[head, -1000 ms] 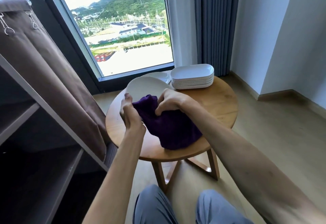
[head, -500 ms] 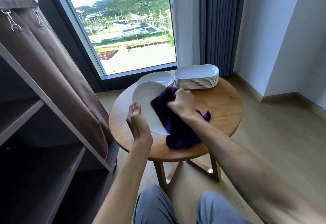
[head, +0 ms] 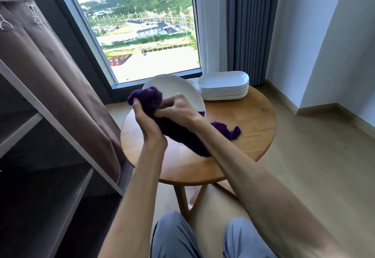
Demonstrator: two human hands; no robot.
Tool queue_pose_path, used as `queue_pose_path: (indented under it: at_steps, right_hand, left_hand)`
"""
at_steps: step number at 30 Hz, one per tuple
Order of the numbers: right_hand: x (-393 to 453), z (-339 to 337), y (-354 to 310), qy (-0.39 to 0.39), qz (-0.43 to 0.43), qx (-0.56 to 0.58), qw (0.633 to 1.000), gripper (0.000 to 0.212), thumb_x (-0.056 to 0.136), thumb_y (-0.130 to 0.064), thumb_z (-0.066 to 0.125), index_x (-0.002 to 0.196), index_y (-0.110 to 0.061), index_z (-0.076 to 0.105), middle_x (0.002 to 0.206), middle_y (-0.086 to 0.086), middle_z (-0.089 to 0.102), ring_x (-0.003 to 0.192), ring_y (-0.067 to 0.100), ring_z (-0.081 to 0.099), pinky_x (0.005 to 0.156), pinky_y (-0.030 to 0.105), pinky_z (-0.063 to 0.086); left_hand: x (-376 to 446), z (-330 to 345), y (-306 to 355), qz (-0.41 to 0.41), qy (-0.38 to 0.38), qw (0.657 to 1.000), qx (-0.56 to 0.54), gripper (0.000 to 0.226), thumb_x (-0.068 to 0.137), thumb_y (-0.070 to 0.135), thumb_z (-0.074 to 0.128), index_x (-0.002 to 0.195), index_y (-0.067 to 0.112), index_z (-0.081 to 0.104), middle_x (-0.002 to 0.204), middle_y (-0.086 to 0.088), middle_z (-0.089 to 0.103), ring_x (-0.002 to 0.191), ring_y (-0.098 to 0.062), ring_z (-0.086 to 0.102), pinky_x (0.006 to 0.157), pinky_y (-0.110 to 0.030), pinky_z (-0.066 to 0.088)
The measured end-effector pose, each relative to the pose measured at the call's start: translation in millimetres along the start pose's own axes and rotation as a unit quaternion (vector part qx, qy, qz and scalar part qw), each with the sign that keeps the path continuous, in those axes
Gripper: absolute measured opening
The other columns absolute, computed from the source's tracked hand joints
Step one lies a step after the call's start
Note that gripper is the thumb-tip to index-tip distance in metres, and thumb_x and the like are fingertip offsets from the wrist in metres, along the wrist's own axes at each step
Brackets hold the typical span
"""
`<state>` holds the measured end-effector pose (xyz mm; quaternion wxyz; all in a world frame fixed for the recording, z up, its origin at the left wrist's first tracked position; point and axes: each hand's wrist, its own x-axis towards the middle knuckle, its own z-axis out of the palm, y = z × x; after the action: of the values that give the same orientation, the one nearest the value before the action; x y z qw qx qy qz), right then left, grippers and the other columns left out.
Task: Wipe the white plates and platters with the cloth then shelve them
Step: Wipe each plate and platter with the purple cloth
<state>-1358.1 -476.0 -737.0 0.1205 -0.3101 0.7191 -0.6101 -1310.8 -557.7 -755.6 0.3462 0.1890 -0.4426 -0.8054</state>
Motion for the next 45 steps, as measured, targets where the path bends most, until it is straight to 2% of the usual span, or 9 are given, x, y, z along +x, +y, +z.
queue_pose_path:
  at_steps: [5, 9, 12, 16, 23, 28, 31, 37, 45]
  right_hand:
    - [-6.4, -3.7, 6.3, -0.048, 0.106, -0.187, 0.975, 0.019, 0.071, -0.017, 0.081, 0.058, -0.015, 0.067, 0.057, -0.002, 0.057, 0.057, 0.012, 0.055, 0.051, 0.02, 0.042]
    - [-11.4, -4.6, 22.5, 0.001, 0.159, -0.298, 0.941, 0.02, 0.065, -0.021, 0.084, 0.075, -0.015, 0.068, 0.078, 0.007, 0.068, 0.079, 0.023, 0.067, 0.064, 0.028, 0.054]
    - [-11.3, -14.9, 33.3, 0.085, 0.17, -0.352, 0.917, 0.021, 0.066, -0.02, 0.079, 0.079, -0.012, 0.064, 0.079, 0.009, 0.063, 0.084, 0.03, 0.068, 0.063, 0.028, 0.047]
    - [-4.7, -24.6, 43.9, 0.183, 0.142, -0.346, 0.909, 0.013, 0.07, -0.014, 0.07, 0.078, -0.008, 0.063, 0.08, 0.01, 0.063, 0.09, 0.036, 0.067, 0.067, 0.028, 0.044]
    - [30.8, -23.9, 13.9, 0.264, 0.043, -0.242, 0.933, 0.009, 0.074, -0.017, 0.072, 0.079, -0.009, 0.073, 0.077, 0.008, 0.073, 0.08, 0.027, 0.068, 0.071, 0.03, 0.051]
    - [19.9, -3.1, 1.6, 0.12, -0.014, -0.021, 0.992, 0.013, 0.083, -0.008, 0.071, 0.093, -0.006, 0.078, 0.084, 0.01, 0.076, 0.082, 0.024, 0.072, 0.085, 0.043, 0.059]
    - [9.8, 1.6, -1.2, 0.01, 0.004, 0.034, 0.999, 0.01, 0.086, -0.004, 0.068, 0.089, -0.001, 0.077, 0.078, 0.012, 0.072, 0.072, 0.025, 0.067, 0.072, 0.038, 0.054]
    - [-1.8, -12.1, -12.4, -0.114, 0.103, -0.137, 0.979, 0.002, 0.072, -0.015, 0.076, 0.071, -0.015, 0.075, 0.059, -0.003, 0.065, 0.057, 0.011, 0.062, 0.053, 0.022, 0.049]
    - [-1.3, -31.8, 11.2, -0.067, 0.196, -0.313, 0.927, 0.018, 0.065, -0.018, 0.084, 0.072, -0.011, 0.069, 0.074, 0.004, 0.065, 0.059, 0.016, 0.061, 0.047, 0.019, 0.042]
  left_hand:
    - [4.1, -16.4, 4.6, -0.108, -0.024, 0.992, -0.06, 0.036, 0.095, 0.038, 0.055, 0.075, 0.014, 0.072, 0.072, -0.009, 0.068, 0.065, -0.027, 0.067, 0.069, -0.032, 0.059]
    - [-0.4, -17.1, 11.1, -0.14, -0.012, 0.99, -0.028, 0.041, 0.096, 0.049, 0.061, 0.113, 0.012, 0.067, 0.092, -0.014, 0.079, 0.08, -0.033, 0.077, 0.086, -0.054, 0.06]
    - [-1.1, -25.2, 12.6, -0.086, -0.007, 0.993, 0.086, 0.038, 0.092, 0.052, 0.067, 0.118, 0.024, 0.068, 0.107, -0.005, 0.077, 0.095, -0.027, 0.073, 0.079, -0.045, 0.062]
    - [-7.7, -32.9, 8.1, -0.004, -0.055, 0.984, 0.167, 0.023, 0.087, 0.037, 0.064, 0.108, 0.035, 0.075, 0.083, 0.012, 0.075, 0.07, -0.006, 0.071, 0.051, -0.025, 0.053]
    - [-20.2, -27.3, -5.0, -0.032, -0.045, 0.986, 0.16, 0.029, 0.085, 0.064, 0.06, 0.094, 0.044, 0.078, 0.088, 0.011, 0.077, 0.084, -0.015, 0.073, 0.057, -0.03, 0.056]
    - [-16.3, -7.2, -2.2, -0.025, -0.064, 0.985, 0.161, 0.05, 0.081, 0.078, 0.056, 0.111, 0.04, 0.071, 0.101, 0.013, 0.078, 0.092, -0.011, 0.075, 0.063, -0.03, 0.06]
    - [-5.7, -5.8, 4.0, -0.034, -0.049, 0.997, 0.053, 0.052, 0.088, 0.074, 0.05, 0.097, 0.032, 0.08, 0.103, 0.004, 0.078, 0.098, -0.014, 0.075, 0.075, -0.03, 0.061]
    - [2.3, -17.6, 13.1, -0.109, -0.05, 0.992, -0.033, 0.047, 0.097, 0.044, 0.056, 0.063, 0.017, 0.074, 0.068, -0.004, 0.066, 0.062, -0.02, 0.067, 0.061, -0.028, 0.057]
    - [-4.6, -30.2, 4.7, -0.129, 0.02, 0.991, -0.006, 0.031, 0.096, 0.043, 0.06, 0.114, 0.021, 0.071, 0.1, -0.006, 0.08, 0.101, -0.033, 0.072, 0.088, -0.044, 0.059]
